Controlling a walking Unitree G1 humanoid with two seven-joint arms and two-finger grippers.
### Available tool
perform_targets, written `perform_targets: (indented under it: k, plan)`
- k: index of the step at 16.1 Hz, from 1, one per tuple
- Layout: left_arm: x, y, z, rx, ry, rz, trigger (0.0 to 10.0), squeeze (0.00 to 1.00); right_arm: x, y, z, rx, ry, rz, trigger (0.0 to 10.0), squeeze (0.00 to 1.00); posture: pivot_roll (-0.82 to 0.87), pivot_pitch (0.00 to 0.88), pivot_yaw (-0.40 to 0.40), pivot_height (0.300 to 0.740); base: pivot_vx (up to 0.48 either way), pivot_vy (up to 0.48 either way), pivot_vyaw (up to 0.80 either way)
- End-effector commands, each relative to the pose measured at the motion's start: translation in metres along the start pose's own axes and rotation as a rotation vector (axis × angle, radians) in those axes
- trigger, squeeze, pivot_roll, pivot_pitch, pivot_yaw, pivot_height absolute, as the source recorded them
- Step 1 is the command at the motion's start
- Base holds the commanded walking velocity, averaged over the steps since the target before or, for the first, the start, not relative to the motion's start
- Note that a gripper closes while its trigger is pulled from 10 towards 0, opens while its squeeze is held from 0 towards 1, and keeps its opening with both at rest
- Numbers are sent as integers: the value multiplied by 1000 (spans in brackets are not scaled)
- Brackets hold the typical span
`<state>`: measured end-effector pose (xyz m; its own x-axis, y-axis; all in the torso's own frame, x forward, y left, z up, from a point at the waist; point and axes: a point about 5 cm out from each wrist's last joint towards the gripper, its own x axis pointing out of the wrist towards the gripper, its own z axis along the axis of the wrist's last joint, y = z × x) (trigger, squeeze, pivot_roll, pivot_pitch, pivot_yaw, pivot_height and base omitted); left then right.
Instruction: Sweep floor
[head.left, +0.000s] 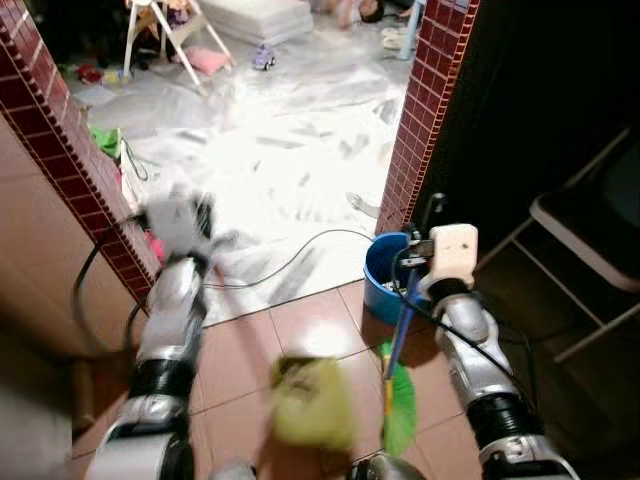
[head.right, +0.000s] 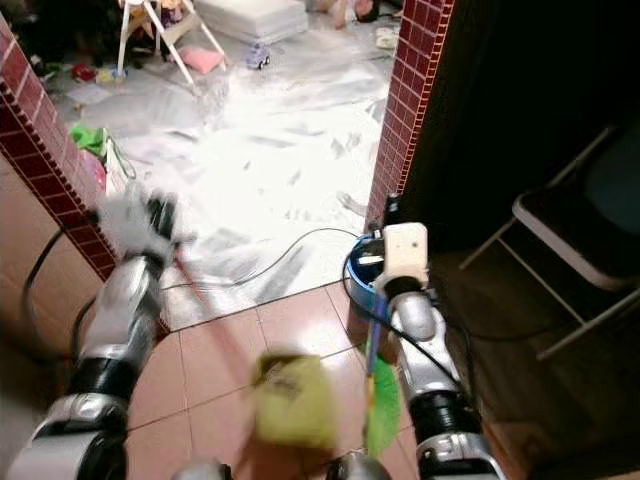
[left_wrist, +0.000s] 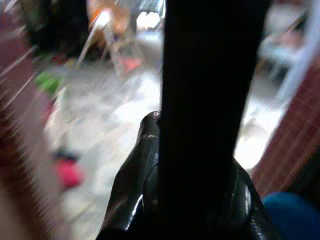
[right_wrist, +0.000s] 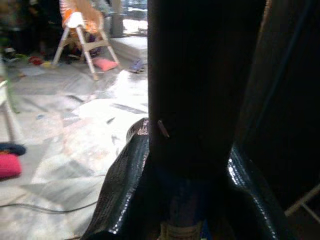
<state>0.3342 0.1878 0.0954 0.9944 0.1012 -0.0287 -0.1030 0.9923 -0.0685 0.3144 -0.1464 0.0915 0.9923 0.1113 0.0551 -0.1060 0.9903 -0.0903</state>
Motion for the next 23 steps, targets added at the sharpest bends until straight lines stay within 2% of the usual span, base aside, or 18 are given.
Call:
perform_targets:
  k: [1,3,7,9,11,13,15,17,19,20,23]
  plan:
    - [1,5,6,41,-36,11,10000,0,1,3,3,12,-19,9,10000,0,-54,0,0,740,0,0,0]
    - [-2,11,-3,72,-17,19,10000,0,2,4,2,25,-10,13,10000,0,-46,0,-8,740,0,0,0]
    - [-11,10,-21,4,27,27,10000,0,2,8,-5,-2,14,41,10000,0,-39,0,-16,740,0,0,0]
    - [-13,9,-28,-16,51,36,10000,0,3,10,-7,-35,15,65,10000,0,-47,0,-26,740,0,0,0]
    - [-13,8,-34,-8,63,23,10000,0,3,4,-9,-41,23,68,10000,0,-54,0,-22,740,0,0,0]
    - [-19,6,-44,23,83,1,10000,0,5,0,-8,5,16,40,10000,0,-59,0,-15,740,0,0,0]
    - [-25,7,-52,58,97,4,10000,0,4,3,-9,13,4,42,10000,0,-60,0,-8,740,0,0,0]
    - [-29,7,-59,80,113,4,10000,0,0,9,-22,95,51,46,10000,0,-49,0,-7,740,0,0,0]
    - [-28,5,-60,75,118,1,10000,0,2,16,-18,85,26,56,10000,0,-54,0,-3,740,0,0,0]
    - [-24,-3,-55,80,106,-22,10000,0,5,20,-12,86,6,60,10000,0,-60,0,1,740,0,0,0]
    - [-20,-10,-51,75,86,-25,10000,0,6,19,-12,110,7,52,10000,0,-63,0,4,740,0,0,0]
